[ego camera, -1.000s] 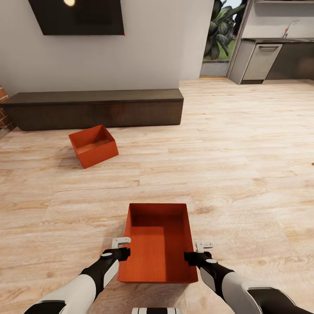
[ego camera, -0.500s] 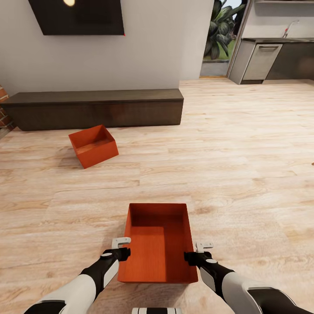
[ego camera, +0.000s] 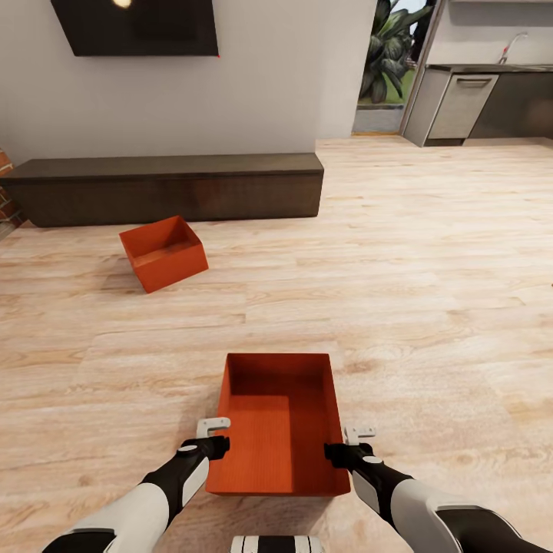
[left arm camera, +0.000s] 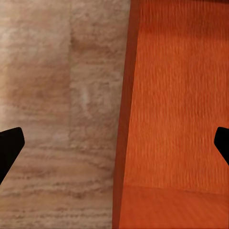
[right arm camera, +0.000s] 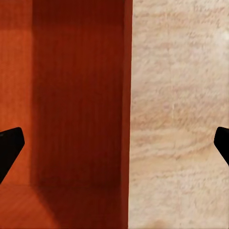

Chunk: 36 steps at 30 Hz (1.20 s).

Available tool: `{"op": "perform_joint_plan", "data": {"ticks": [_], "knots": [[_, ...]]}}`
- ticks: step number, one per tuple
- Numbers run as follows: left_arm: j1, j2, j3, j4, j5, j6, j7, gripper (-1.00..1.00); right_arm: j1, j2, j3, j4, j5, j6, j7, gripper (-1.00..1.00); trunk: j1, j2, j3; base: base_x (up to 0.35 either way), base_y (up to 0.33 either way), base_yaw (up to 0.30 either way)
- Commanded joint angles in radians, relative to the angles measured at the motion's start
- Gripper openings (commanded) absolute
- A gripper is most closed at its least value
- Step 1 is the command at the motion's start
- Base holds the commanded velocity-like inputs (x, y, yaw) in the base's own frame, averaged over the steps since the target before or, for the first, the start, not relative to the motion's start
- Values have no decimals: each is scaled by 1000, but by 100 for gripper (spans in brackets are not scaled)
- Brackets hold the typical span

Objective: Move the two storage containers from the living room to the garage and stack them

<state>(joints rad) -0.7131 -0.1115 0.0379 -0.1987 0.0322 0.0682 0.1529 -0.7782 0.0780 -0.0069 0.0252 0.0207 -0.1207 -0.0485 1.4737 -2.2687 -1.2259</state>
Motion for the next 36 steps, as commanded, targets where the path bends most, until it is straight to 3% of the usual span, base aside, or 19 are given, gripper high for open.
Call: {"op": "perform_joint_plan", "data": {"ticks": [1, 36], "knots": [[0, -1, 3, -2, 3, 5, 2, 100, -1, 0, -1, 3, 2, -5, -4, 100, 0, 0, -1, 0, 0, 0], [0, 1, 4, -4, 5, 5, 2, 100, -1, -1, -1, 3, 2, -5, -4, 100, 23, -42, -19, 0, 0, 0]]}}
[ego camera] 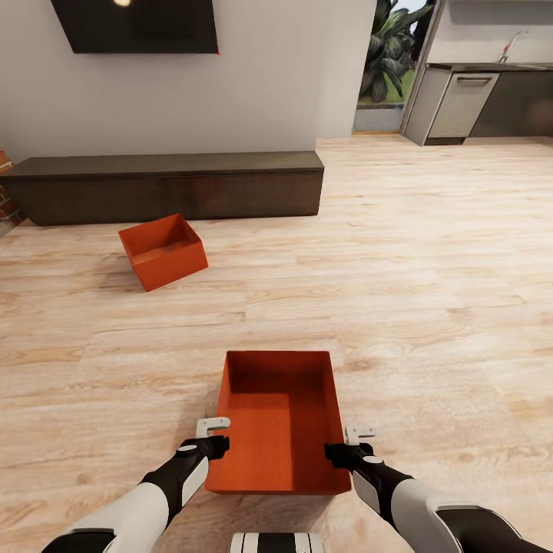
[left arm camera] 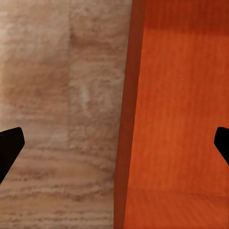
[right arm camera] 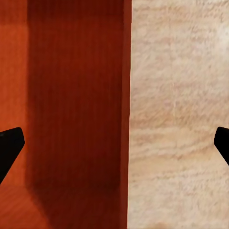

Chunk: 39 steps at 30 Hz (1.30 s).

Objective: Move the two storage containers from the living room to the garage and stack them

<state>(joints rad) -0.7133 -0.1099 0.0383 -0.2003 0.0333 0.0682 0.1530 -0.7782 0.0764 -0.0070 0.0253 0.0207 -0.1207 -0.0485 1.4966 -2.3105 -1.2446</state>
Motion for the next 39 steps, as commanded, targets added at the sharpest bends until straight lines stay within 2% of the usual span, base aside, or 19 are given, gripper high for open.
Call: {"op": "perform_joint_plan", "data": {"ticks": [1, 6, 39], "knots": [[0, -1, 3, -2, 4, 5, 2, 100, -1, 0, -1, 3, 2, -5, -4, 100, 4, -8, -4, 0, 0, 0], [0, 1, 3, -2, 4, 6, 2, 100, -1, 0, -1, 3, 2, -5, -4, 100, 23, -43, -20, 0, 0, 0], [1, -2, -3, -5, -10, 8, 5, 100, -1, 0, -1, 2, 5, -5, -5, 100, 23, -43, -20, 0, 0, 0]]}}
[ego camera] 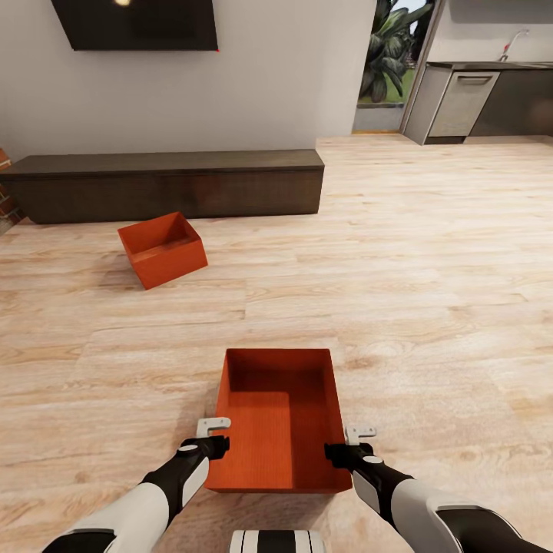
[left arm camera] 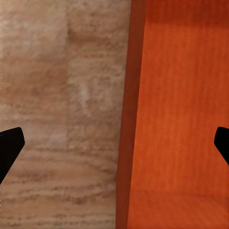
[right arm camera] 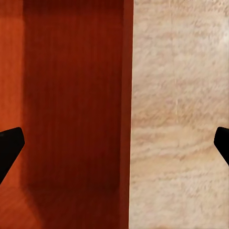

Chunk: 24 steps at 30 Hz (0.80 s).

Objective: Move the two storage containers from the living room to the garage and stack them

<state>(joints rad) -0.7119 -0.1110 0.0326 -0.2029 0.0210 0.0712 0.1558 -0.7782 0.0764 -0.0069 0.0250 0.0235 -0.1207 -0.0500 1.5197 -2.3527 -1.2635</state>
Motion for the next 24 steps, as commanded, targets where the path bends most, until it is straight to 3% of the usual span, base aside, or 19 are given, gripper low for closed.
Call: {"op": "perform_joint_plan", "data": {"ticks": [1, 13, 14, 16, 17, 24], "knots": [[0, 0, 2, -2, 2, 6, 2, 100, -1, 0, -1, 3, 3, -5, -4, 100, 0, 0, -1, 0, 0, 0], [0, 2, 0, -3, 0, 5, 1, 100, -1, 0, -1, 3, 3, -6, -4, 100, 0, 0, -1, 0, 0, 0], [0, 2, 0, -3, 0, 5, 1, 100, -1, 0, -1, 3, 3, -7, -4, -100, 0, 0, -1, 0, 0, 0], [0, 2, 0, -1, 0, 5, 1, 100, -1, 0, -1, 3, 3, -6, -4, -100, 0, 0, -1, 0, 0, 0], [0, 2, 0, 0, 1, 5, 1, -100, -1, 0, -1, 3, 3, -5, -3, -100, 0, 0, -1, 0, 0, 0], [-1, 1, 0, -2, 2, 4, -1, -100, -1, 0, -1, 3, 3, -5, -4, -100, 0, 0, -1, 0, 0, 0]]}}
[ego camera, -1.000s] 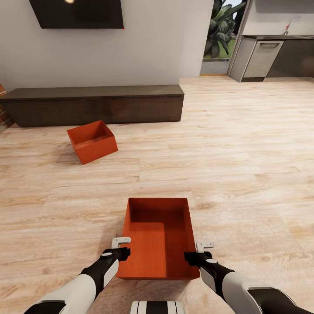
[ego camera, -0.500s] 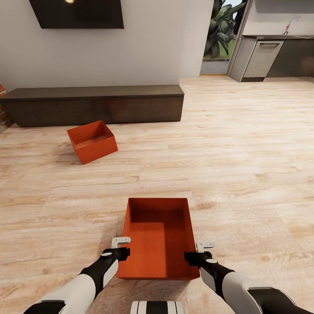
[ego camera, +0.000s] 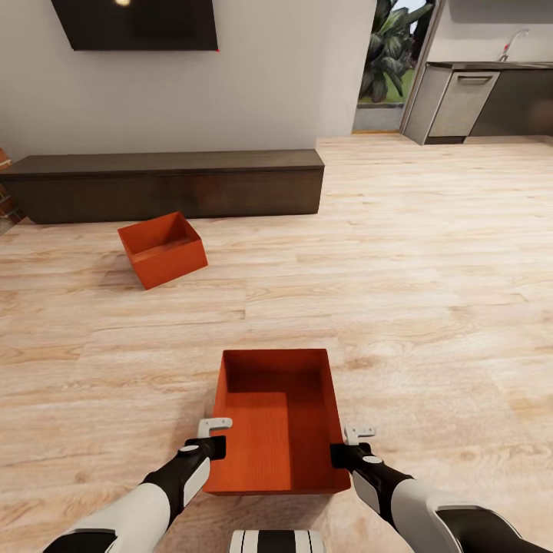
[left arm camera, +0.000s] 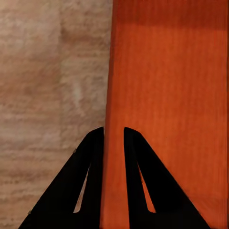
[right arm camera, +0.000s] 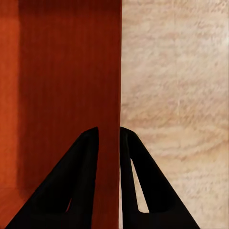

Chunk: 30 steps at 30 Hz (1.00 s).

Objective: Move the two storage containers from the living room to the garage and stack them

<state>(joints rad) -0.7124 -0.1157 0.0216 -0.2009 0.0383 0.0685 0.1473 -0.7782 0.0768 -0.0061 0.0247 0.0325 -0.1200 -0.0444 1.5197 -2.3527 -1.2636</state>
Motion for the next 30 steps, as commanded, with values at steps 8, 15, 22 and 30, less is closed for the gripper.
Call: {"op": "perform_joint_plan", "data": {"ticks": [8, 15, 22, 30], "knots": [[0, 3, 12, -2, -13, 3, 5, -100, -1, 0, -2, 3, -6, -6, -11, -100, 0, 0, -1, 0, 0, 0], [0, 4, 13, -2, -12, 3, 9, -100, -1, 0, -2, 3, -7, -6, -11, -100, 0, 0, -1, 0, 0, 0], [0, 4, 14, -3, -8, 4, 9, -100, -1, 0, -2, 3, -7, -6, -20, -100, -19, 35, 15, 0, 0, 0], [0, 4, 14, -4, -8, 4, 9, -100, -1, 0, -2, 3, -6, -5, -20, -100, -50, 91, 40, 0, 0, 0]]}}
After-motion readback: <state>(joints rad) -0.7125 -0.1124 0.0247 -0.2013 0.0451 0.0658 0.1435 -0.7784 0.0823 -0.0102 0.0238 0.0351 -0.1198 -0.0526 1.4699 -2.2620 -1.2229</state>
